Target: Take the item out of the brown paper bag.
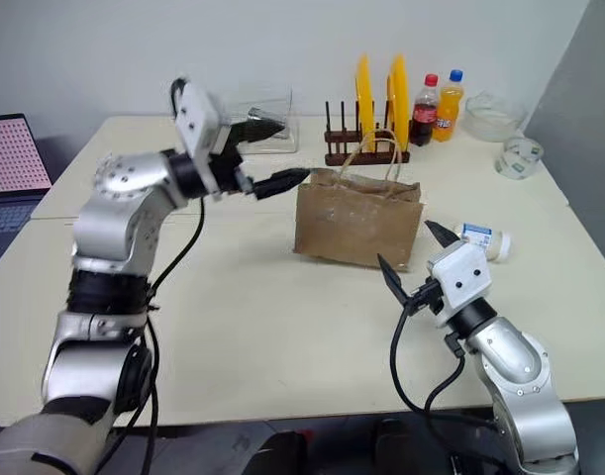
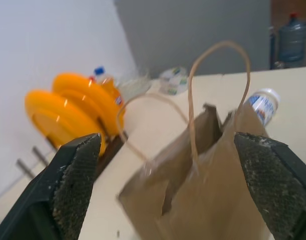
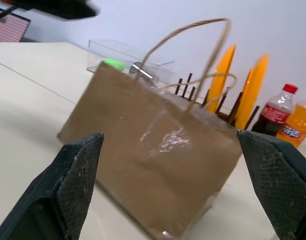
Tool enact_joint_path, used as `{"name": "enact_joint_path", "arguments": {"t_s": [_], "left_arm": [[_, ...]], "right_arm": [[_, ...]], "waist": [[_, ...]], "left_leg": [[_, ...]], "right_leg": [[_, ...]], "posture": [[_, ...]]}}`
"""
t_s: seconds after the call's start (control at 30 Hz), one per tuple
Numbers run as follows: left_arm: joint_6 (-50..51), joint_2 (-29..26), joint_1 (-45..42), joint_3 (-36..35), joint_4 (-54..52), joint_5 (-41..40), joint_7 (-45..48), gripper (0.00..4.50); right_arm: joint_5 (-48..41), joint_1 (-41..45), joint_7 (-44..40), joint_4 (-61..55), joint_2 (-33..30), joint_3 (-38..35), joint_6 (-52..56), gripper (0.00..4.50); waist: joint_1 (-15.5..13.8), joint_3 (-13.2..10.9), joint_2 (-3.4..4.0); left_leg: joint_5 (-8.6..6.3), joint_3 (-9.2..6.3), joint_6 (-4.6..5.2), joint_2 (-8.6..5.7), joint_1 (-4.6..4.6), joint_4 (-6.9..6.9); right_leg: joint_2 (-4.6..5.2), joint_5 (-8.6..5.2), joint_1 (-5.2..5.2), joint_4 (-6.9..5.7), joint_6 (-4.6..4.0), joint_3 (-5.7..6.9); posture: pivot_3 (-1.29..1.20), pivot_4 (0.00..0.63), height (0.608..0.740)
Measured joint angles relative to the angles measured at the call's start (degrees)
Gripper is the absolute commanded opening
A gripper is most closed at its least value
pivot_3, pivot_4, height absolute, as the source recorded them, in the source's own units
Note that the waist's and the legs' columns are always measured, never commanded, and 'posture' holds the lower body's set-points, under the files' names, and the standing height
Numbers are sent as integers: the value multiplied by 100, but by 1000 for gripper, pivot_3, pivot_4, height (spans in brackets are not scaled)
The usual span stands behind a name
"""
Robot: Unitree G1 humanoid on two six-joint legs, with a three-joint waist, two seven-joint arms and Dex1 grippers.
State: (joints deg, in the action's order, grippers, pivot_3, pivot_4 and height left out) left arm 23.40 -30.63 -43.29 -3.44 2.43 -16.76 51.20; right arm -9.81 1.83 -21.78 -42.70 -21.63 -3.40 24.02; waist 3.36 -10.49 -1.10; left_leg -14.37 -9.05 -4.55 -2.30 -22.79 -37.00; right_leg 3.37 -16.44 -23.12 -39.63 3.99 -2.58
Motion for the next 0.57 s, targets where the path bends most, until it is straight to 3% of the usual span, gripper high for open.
{"name": "enact_joint_path", "arguments": {"t_s": [0.1, 0.27, 0.57], "left_arm": [[175, 124, 1270, -299, -1014, 11, -673, 4257], [-54, 455, 2761, -375, -1544, 509, -1792, 4257], [-734, 985, 3666, -308, -1908, 687, -2480, 4257]], "right_arm": [[-108, -84, -66, 13, 7, -108, -93, 4500], [-100, -553, -17, 27, 183, -43, -360, 4500], [177, -997, 315, 398, 661, 146, -1159, 4500]], "waist": [[1, 4, 5], [-73, 6, 3], [-144, 16, 8]], "left_leg": [[-9, 6, 14, 4, 5, 3], [-8, -2, 14, 3, 4, 0], [-9, 8, 14, 3, 10, 3]], "right_leg": [[1, 0, 0, 3, -1, -9], [0, 0, 4, 1, -2, 0], [0, 3, 8, 5, -6, -4]], "posture": [[0, 150, 740], [0, 150, 740], [0, 150, 740]]}}
